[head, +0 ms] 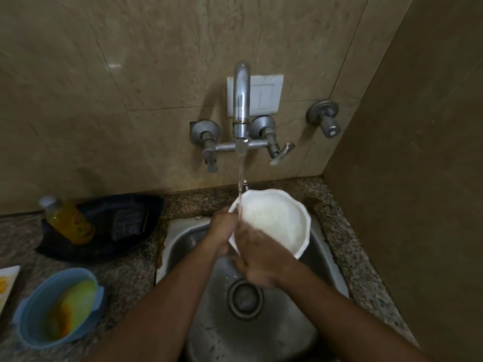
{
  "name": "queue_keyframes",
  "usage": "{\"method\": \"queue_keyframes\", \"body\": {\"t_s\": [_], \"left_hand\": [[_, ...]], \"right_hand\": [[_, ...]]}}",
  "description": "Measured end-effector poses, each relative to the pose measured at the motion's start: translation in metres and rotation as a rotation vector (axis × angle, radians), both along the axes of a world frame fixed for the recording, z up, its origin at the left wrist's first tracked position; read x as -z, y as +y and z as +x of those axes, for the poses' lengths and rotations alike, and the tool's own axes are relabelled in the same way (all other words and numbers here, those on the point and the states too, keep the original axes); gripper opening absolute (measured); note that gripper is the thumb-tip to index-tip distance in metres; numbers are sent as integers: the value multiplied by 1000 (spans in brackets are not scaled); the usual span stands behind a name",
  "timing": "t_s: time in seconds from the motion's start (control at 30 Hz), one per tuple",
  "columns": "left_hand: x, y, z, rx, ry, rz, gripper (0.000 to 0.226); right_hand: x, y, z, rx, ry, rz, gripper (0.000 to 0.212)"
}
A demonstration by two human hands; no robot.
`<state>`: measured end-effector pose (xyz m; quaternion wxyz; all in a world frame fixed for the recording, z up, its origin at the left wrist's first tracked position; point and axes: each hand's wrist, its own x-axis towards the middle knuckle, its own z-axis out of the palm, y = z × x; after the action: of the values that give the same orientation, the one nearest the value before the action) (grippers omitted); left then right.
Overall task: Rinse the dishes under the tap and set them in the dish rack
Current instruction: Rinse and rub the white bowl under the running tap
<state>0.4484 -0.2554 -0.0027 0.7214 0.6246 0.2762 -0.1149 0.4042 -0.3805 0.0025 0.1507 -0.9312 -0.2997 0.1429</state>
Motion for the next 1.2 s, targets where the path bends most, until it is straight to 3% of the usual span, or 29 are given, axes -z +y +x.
{"method": "queue_keyframes", "body": {"t_s": [0.07,0.13,0.2,0.3,0.43,0.53,0.63,0.7,0.83,0.93,1.03,1.1,1.2], "left_hand": [[4,8,-4,-1,2,19,25],[7,5,-13,39,-12,11,24],[9,-1,-13,65,-8,12,26],[13,9,-2,39,20,35,32],[12,9,-14,50,-10,63,26],[6,2,-13,70,-21,-6,24],[3,10,-8,48,-15,31,29],[5,11,-15,76,-15,2,33],[7,1,-25,127,-1,-67,36],[3,5,-25,124,6,-56,32],[5,6,-32,129,47,-105,29],[3,4,-32,146,33,-133,33],[1,11,-25,178,2,-45,40]], "right_hand": [[-3,-20,-1,-131,58,-88,71],[2,-28,13,-68,27,-173,69],[-2,-14,18,26,5,-101,72],[-4,1,-3,-24,159,25,76],[-2,-22,2,-52,114,-94,71],[-4,1,11,33,29,-28,80],[-4,5,-3,-65,146,42,76],[-5,-10,-3,-125,183,-15,74],[-3,0,8,-22,123,6,78],[-2,10,-10,-36,213,117,80],[-2,-10,2,-109,141,-30,77],[2,-17,18,-12,28,-153,77],[1,-2,6,-22,79,-87,81]]}}
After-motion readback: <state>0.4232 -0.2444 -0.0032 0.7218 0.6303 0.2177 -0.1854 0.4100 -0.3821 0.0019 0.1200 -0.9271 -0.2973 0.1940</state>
